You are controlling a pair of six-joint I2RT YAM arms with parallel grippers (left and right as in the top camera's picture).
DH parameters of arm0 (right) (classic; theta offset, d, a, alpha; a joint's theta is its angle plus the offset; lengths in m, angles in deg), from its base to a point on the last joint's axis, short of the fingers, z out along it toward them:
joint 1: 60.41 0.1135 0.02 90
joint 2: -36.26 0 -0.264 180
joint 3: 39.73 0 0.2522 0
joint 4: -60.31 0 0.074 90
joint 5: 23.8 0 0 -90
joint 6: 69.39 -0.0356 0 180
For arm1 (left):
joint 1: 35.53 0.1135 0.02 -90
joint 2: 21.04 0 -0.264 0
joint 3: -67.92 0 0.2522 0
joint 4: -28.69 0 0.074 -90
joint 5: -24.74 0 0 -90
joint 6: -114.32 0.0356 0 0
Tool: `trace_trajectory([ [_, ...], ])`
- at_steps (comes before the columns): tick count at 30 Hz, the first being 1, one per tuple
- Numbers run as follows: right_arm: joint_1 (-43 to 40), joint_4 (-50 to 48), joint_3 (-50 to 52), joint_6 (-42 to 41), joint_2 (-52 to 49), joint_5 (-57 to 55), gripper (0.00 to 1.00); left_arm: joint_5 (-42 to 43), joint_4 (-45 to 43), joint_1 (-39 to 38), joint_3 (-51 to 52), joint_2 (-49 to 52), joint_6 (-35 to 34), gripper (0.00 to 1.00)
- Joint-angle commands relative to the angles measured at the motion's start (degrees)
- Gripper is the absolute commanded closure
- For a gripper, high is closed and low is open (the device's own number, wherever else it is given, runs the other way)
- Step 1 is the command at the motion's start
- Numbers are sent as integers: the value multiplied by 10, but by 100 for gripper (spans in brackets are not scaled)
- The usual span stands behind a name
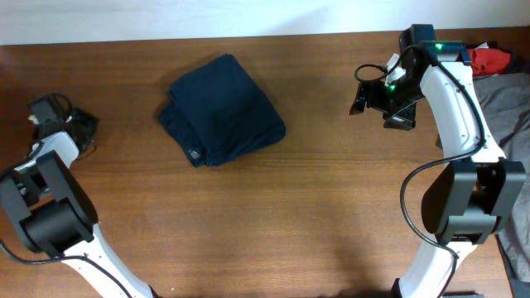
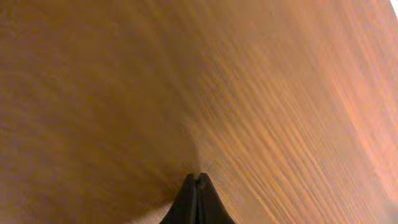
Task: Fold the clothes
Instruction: 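Regrasp the bundle with the left gripper and drag it to the far-left corner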
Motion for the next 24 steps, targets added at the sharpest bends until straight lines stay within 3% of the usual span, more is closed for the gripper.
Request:
trace_trajectory([
  [1,-1,1,-3,6,7,-5,7,49,12,-40,-5,-79,68,99],
  [7,-1,0,-3,6,7,-5,7,50,60,-139,-5,-165,199,99],
  [13,2,-1,-3,6,7,-5,7,45,105,-237,-5,-138,302,99],
  [24,2,-1,-3,6,7,-5,7,43,113,-305,-5,-19,340,99],
])
